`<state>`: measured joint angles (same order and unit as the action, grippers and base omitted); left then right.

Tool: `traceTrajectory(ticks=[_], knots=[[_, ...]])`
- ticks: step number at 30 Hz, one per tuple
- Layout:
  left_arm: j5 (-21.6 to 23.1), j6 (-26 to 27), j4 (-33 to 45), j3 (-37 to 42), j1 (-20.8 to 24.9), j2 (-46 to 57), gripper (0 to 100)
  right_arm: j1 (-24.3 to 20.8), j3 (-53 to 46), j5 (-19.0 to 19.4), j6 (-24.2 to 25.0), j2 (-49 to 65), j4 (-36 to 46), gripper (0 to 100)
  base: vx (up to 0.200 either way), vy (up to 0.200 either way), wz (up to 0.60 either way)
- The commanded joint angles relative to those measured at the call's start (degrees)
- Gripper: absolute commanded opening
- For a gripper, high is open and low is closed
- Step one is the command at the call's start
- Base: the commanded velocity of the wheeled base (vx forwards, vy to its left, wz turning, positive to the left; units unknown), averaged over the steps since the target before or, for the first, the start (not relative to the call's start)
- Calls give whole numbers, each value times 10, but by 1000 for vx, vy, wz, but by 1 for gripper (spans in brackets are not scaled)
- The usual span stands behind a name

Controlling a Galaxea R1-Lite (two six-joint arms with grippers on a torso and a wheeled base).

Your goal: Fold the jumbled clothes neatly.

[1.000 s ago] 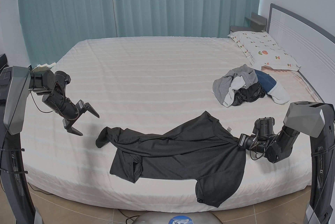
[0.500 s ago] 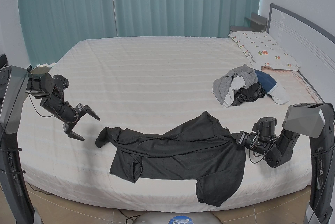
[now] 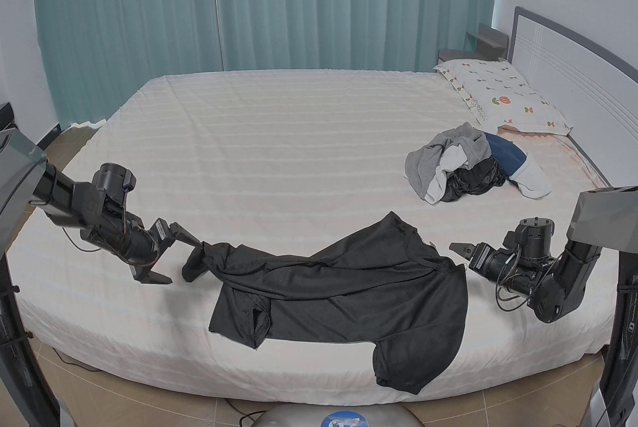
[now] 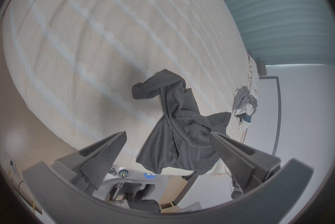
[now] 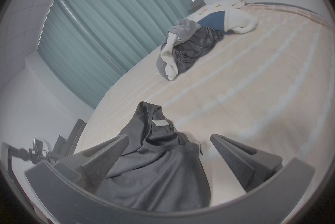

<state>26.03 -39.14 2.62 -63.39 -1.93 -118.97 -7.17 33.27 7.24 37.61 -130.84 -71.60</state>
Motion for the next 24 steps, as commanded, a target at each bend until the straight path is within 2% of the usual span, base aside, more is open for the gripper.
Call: traceTrajectory(ticks=[1, 2, 4, 9, 14, 24], knots=[[-77, -58, -178, 180, 74, 63, 100, 5, -88, 1, 88, 28, -21, 100, 0, 0, 0], [-78, -88, -209, 198, 83, 65, 100, 6, -99, 2, 104, 24, -36, 100, 0, 0, 0], [-79, -112, -240, 219, 95, 61, 100, 6, -116, 6, 115, 16, -53, 100, 0, 0, 0], [-79, -122, -303, 258, 100, 56, 100, 0, -133, 7, 116, -17, -94, 100, 0, 0, 0], [-78, -122, -318, 270, 99, 44, 100, 2, -139, 8, 118, -48, -116, 100, -200, 0, 0], [-79, -124, -319, 259, 99, 27, 100, 5, -143, 8, 129, -58, -133, 100, 0, 0, 0]])
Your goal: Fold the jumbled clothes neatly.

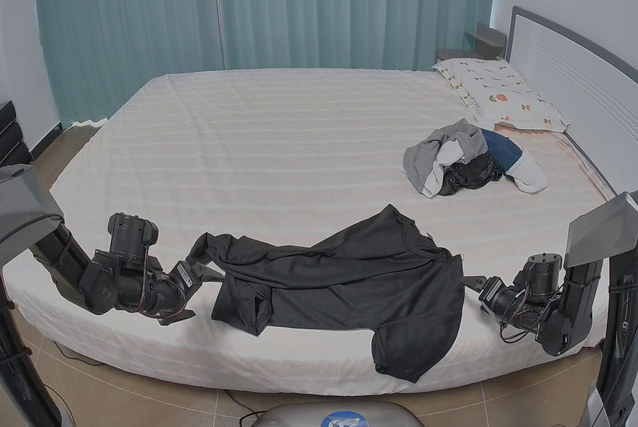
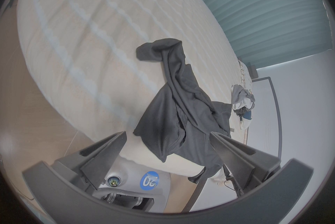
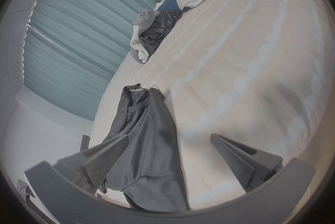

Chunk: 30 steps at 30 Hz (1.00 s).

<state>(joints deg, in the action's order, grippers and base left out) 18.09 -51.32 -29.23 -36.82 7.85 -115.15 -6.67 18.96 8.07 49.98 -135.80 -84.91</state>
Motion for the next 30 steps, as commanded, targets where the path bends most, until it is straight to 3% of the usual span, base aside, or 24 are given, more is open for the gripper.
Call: traceTrajectory(ticks=[1, 8, 17, 20, 24, 30], knots=[[1, -4, 0, -7, 2, -10, 100, -1, 0, 0, 7, -10, 0, 100, 0, 0, 0], [1, -29, -2, -17, 2, -15, 100, -1, 2, 0, 8, -10, -3, 100, 0, 0, 0], [0, -30, -2, -23, 1, -25, 100, -4, -6, -2, 8, -7, -34, 100, 0, 200, 0], [-4, -29, -3, -24, 2, -27, 100, -5, -6, -4, 8, -6, -34, 100, 0, 0, 0], [-29, -34, -5, -26, 5, -31, 100, -5, -6, -5, 7, -6, -34, 100, 0, 0, 0], [-77, -49, -50, -22, 45, -35, 100, -6, -7, -8, 6, -7, -34, 100, 0, 0, 0]])
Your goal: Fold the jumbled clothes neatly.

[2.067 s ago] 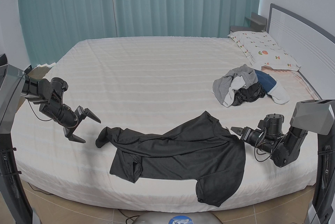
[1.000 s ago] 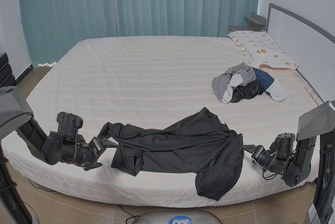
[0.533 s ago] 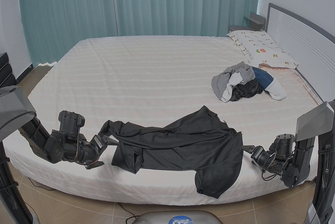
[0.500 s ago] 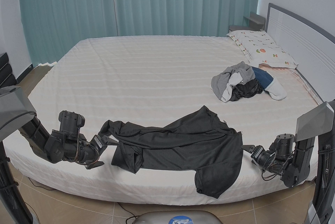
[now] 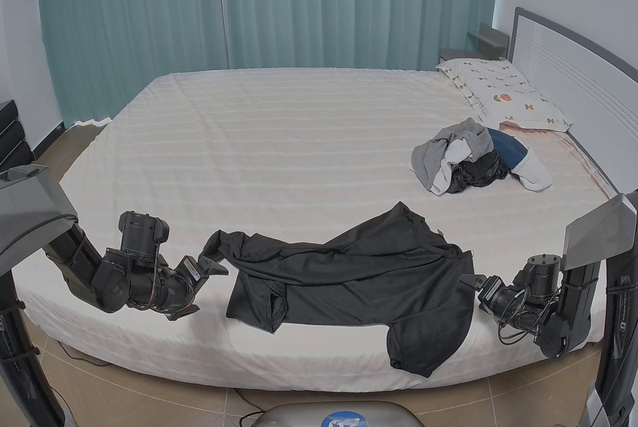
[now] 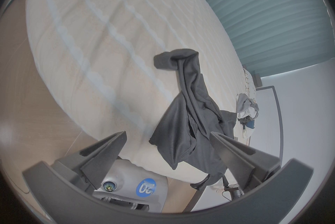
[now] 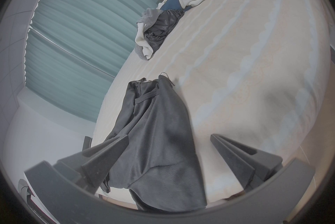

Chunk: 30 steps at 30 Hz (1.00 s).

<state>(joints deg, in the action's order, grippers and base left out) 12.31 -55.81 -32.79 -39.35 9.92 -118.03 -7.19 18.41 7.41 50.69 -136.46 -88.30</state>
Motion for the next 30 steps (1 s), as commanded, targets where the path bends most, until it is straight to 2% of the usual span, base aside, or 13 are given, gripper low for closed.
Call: traceTrajectory(ticks=[1, 7, 13, 20, 28, 29, 30], knots=[[-34, -4, -20, 4, 43, -7, 100, -1, -1, -1, -2, 0, 0, 100, 0, 0, 0], [-97, 10, -20, -5, 129, -41, 100, -1, -2, -1, -2, -4, 0, 100, 0, 0, 0], [-148, 75, -13, -34, 190, -84, 100, -1, -4, -1, -2, -5, 0, 100, 0, 0, 0], [-210, 112, 19, -95, 200, -135, 100, -1, -4, -1, -2, -5, 0, 100, 0, 0, 0], [-241, 140, 51, -123, 211, -151, 100, -1, -4, -1, -2, -6, 0, 100, 0, 0, 0], [-258, 148, 57, -124, 212, -151, 0, -1, -4, -1, -2, -6, 0, 100, 0, 0, 0], [-265, 149, 61, -123, 212, -150, 0, -1, -4, -1, -2, -6, 0, 100, 0, 0, 0]])
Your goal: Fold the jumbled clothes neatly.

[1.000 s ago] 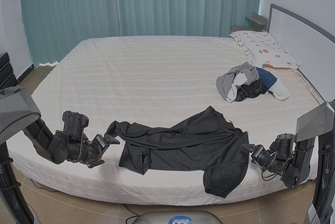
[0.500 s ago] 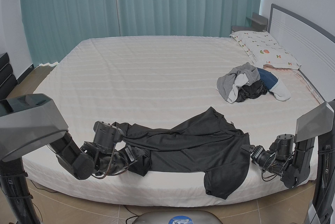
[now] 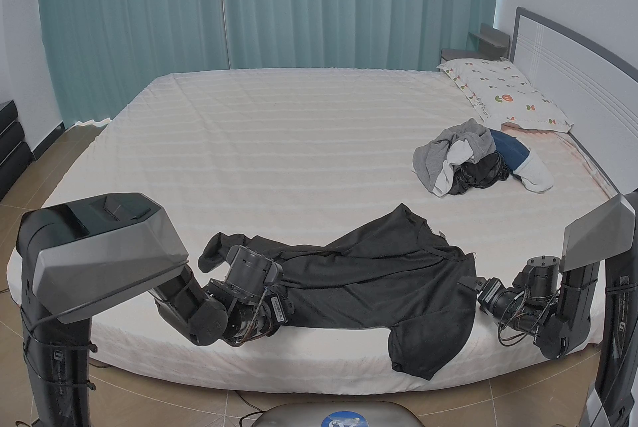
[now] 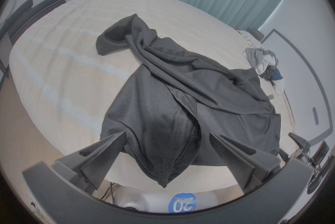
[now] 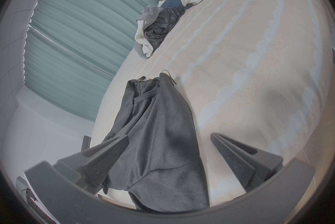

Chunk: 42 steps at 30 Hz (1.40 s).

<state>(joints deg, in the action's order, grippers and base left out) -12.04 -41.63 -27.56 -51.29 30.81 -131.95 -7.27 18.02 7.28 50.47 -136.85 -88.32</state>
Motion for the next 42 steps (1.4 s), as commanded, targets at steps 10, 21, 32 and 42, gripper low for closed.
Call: traceTrajectory(ticks=[10, 21, 32, 42], knots=[[-43, -6, 8, 38, -60, 45, 0, -7, -9, -3, -5, -1, 0, 100, 0, 0, 0], [78, -79, -9, 133, -148, 130, 0, -31, -19, -3, -17, -10, -12, 100, 0, 0, 0], [202, -169, -14, 159, -173, 144, 0, -87, -11, -3, -44, -27, -12, 100, 0, 0, 0], [196, -172, -14, 169, -174, 141, 0, -106, -5, 0, -104, -47, -12, 0, 0, 0, 0]])
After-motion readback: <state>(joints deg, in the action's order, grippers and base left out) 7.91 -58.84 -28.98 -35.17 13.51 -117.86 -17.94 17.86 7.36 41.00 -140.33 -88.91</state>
